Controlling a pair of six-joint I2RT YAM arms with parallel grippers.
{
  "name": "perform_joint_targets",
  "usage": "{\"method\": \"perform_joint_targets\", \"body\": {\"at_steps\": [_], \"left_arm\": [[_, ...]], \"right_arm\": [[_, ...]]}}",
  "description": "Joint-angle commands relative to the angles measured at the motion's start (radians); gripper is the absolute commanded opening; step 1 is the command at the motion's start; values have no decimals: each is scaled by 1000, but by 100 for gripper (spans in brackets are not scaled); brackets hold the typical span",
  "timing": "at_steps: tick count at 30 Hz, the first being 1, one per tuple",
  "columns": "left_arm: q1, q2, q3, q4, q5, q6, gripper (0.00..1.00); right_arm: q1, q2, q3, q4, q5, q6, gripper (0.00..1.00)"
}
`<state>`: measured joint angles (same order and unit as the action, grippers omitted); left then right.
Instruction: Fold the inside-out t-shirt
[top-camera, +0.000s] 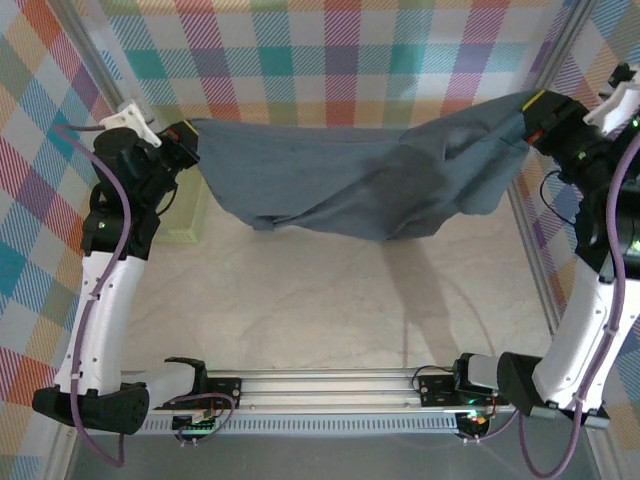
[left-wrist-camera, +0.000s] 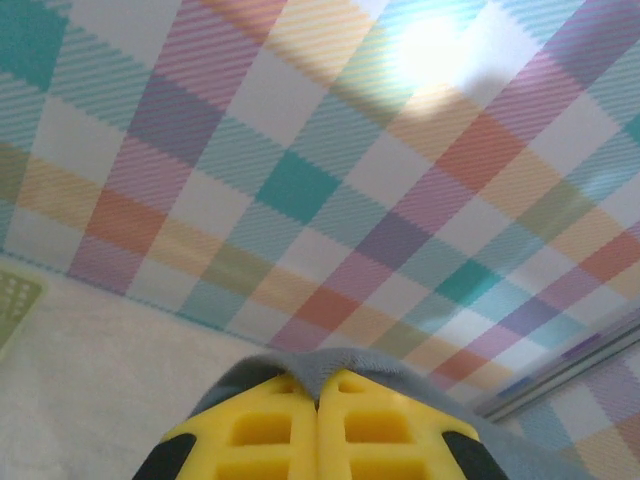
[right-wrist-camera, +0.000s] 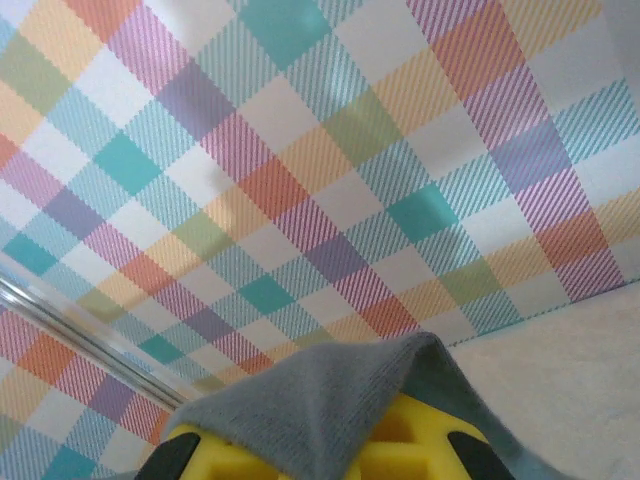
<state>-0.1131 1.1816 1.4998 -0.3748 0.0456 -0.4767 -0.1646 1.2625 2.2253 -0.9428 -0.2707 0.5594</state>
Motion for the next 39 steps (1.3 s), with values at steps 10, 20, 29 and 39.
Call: {"method": "perform_joint_targets", "body": {"at_steps": [10, 20, 29, 39], "left_arm": [[29, 470, 319, -268, 92, -20, 0], [66, 746, 1136, -550, 236, 16, 0], [69, 294, 531, -161, 194, 46, 0], [69, 111, 190, -61, 218, 37, 0]], "right_arm": [[-9, 134, -180, 124, 2, -75, 0], [-185, 356, 485, 37, -87, 26, 0], [-218, 78, 189, 250, -106, -9, 0], [-217, -120, -44, 301, -37, -71, 0]]}}
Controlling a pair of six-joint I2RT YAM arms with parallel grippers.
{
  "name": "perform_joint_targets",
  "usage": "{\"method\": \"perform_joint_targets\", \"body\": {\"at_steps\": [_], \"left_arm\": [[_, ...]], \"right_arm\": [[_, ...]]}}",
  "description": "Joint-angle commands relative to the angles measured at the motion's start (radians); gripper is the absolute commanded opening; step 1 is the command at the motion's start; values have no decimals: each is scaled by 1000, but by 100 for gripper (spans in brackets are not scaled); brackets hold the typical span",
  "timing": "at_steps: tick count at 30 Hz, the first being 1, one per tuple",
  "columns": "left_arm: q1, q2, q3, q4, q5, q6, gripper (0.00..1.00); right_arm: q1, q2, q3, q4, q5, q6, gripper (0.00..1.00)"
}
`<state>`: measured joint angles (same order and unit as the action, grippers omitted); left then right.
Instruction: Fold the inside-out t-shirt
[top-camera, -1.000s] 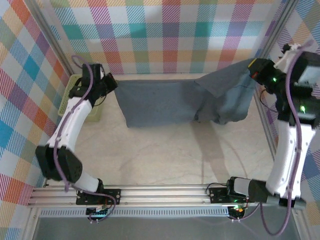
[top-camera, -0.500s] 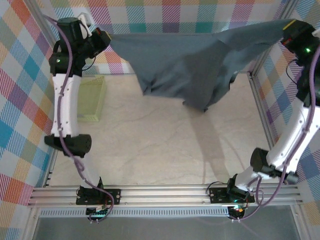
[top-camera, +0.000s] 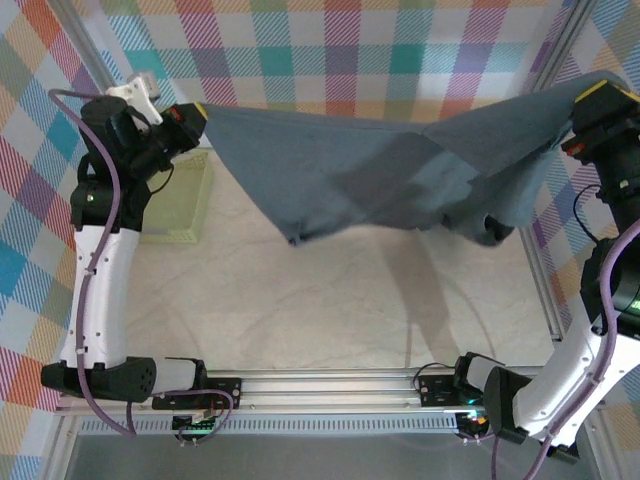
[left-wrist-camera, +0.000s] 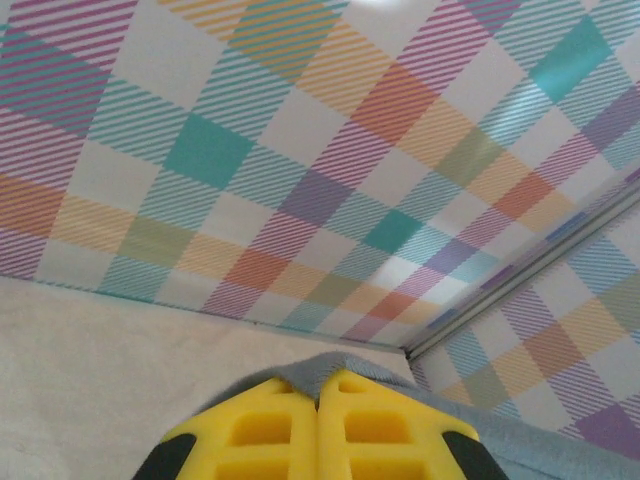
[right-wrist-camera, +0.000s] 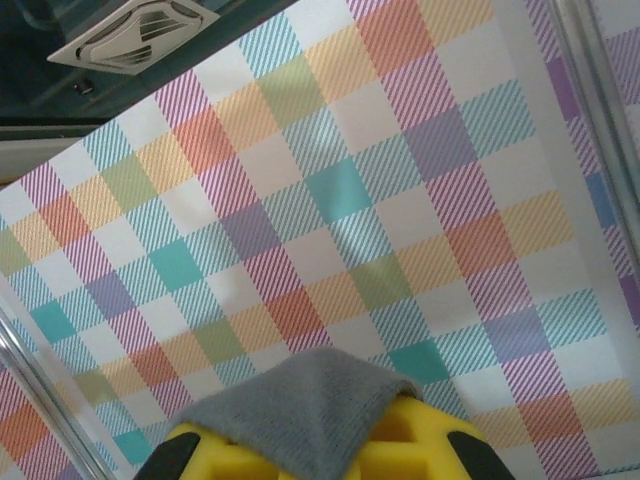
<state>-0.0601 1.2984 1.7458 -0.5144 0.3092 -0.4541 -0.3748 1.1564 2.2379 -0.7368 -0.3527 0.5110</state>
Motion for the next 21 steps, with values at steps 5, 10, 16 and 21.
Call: {"method": "perform_joint_targets", "body": {"at_steps": [5, 10, 16, 21], "left_arm": [[15, 334, 257, -273, -54, 55, 0], [15, 557, 461, -381, -62, 27, 0], [27, 811, 903, -429, -58, -18, 0], [115, 913, 1093, -187, 102, -220, 0]], "right_arm": [[-6, 110, -98, 107, -7, 18, 0], [-4, 256, -125, 196, -140, 92, 0], [35, 464, 23, 227, -162, 122, 0], [39, 662, 352, 226, -189, 214, 0]]}}
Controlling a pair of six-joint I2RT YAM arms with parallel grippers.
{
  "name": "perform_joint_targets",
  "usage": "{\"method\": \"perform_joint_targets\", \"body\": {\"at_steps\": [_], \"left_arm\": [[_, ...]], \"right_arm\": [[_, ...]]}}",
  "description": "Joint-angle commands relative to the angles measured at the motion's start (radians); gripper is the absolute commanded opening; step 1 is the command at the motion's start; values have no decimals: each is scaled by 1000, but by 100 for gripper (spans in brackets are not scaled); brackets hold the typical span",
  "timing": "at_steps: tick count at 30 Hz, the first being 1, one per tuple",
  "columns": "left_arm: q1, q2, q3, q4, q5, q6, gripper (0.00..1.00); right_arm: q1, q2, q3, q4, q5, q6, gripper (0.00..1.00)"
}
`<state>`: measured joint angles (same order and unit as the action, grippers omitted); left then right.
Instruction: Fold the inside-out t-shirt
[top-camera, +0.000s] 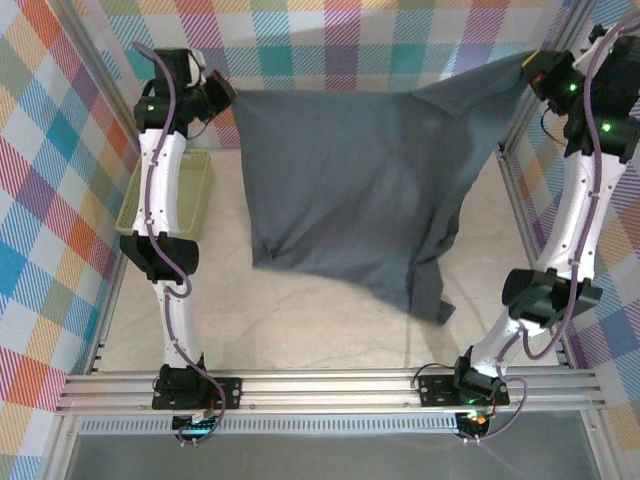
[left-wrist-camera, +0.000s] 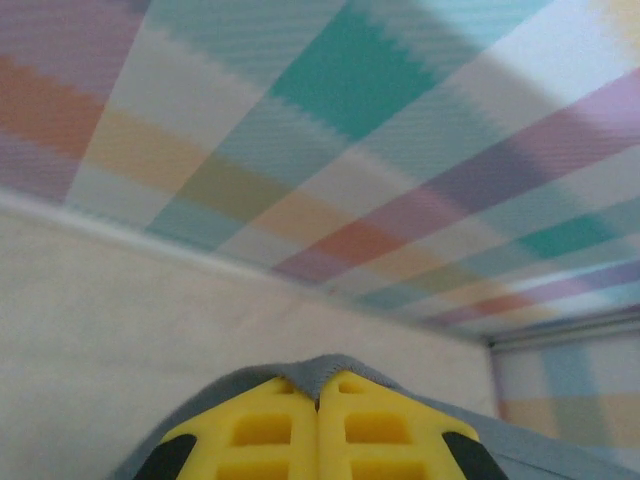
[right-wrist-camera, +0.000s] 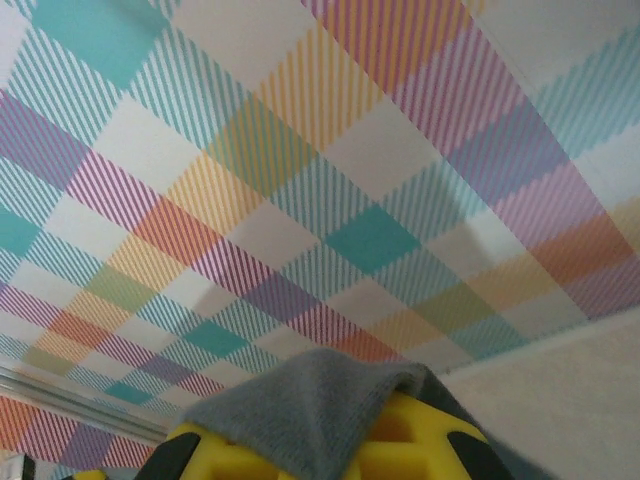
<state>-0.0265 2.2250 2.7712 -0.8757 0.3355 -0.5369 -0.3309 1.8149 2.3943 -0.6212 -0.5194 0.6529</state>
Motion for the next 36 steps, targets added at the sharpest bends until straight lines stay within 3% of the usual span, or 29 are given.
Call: {"method": "perform_joint_targets", "body": {"at_steps": [1, 3, 5, 10, 16, 20, 23, 30, 36], "left_arm": [[96, -18, 58, 248, 106, -174, 0], [124, -31, 59, 379, 149, -225, 0], [134, -57, 60, 444, 158, -219, 0], [137, -140, 36, 388, 144, -76, 0], [119, -256, -231, 333, 275, 22, 0], [32, -459, -622, 324, 210, 171, 0], [-39, -650, -1005, 420, 139, 183, 2], [-173, -1007, -1796, 536, -125, -7, 4], [-178, -1126, -2131, 463, -186, -86, 4]], "right_arm": [[-5, 35, 265, 109, -21, 88, 0], [-11, 73, 381, 142, -23, 128, 0], [-23, 52, 374, 226, -12, 163, 0], [-43, -66, 229, 318, 26, 139, 0], [-41, -283, -283, 415, -97, 99, 0], [-36, -443, -655, 366, -136, 56, 0], [-36, -578, -896, 268, -102, 14, 0], [-40, -856, -1349, -44, 23, -49, 0], [-62, -1075, -1683, -221, 140, -12, 0]]}}
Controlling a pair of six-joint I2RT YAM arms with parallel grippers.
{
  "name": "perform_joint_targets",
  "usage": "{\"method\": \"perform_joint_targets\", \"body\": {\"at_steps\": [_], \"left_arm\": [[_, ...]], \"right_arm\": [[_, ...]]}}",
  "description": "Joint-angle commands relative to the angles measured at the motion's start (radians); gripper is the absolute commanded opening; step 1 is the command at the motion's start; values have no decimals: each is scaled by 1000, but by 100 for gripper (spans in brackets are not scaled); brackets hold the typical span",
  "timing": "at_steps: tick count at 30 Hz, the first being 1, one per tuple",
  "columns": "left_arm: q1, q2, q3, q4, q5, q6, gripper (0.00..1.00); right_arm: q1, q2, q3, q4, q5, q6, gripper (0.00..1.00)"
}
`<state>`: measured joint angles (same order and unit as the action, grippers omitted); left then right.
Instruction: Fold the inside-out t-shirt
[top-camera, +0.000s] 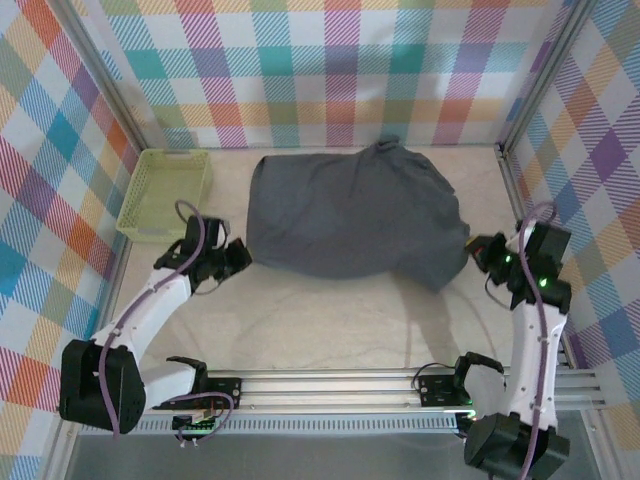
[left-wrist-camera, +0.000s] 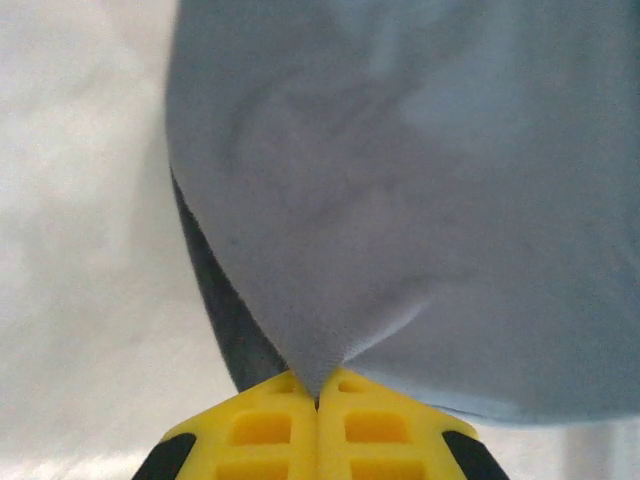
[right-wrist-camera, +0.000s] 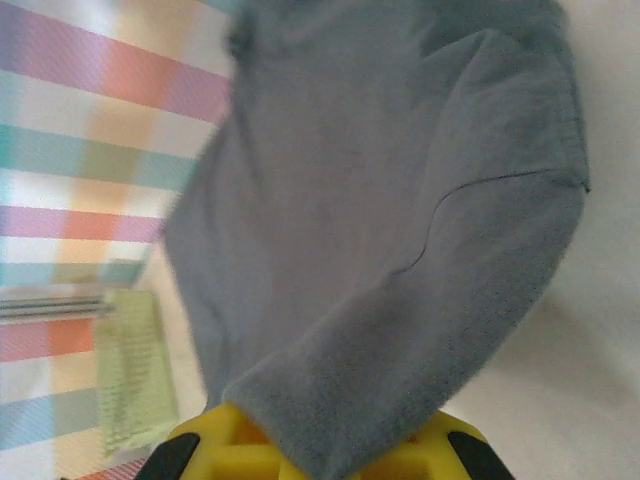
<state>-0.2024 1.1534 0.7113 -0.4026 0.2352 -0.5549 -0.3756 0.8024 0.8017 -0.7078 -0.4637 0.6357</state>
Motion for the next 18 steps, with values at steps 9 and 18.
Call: {"method": "perform_joint_targets", "body": {"at_steps": [9, 18], "left_arm": [[-2, -324, -290, -140, -153, -224, 16], [-3, -618, -234, -283, -165, -218, 57]], "right_arm": [[-21, -384, -164, -404, 370, 151, 0], [-20, -434, 29, -497, 542, 178, 80]]}}
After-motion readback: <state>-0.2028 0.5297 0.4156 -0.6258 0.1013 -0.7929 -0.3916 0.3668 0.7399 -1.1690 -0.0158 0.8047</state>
